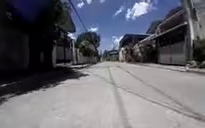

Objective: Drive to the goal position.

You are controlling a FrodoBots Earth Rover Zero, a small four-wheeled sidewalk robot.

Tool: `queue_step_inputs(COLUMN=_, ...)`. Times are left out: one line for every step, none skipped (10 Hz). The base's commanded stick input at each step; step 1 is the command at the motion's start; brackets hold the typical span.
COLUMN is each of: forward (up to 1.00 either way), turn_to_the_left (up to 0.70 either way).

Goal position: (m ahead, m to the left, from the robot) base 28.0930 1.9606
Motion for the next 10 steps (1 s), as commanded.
queue_step_inputs(forward=1.00, turn_to_the_left=-0.23)
queue_step_inputs(forward=1.00, turn_to_the_left=-0.11)
queue_step_inputs(forward=1.00, turn_to_the_left=0.02)
queue_step_inputs(forward=1.00, turn_to_the_left=0.09)
queue_step_inputs(forward=1.00, turn_to_the_left=0.05)
queue_step_inputs(forward=1.00, turn_to_the_left=0.00)
queue_step_inputs(forward=1.00, turn_to_the_left=0.00)
queue_step_inputs(forward=1.00, turn_to_the_left=0.00)
queue_step_inputs(forward=1.00, turn_to_the_left=0.00)
queue_step_inputs(forward=1.00, turn_to_the_left=0.00)
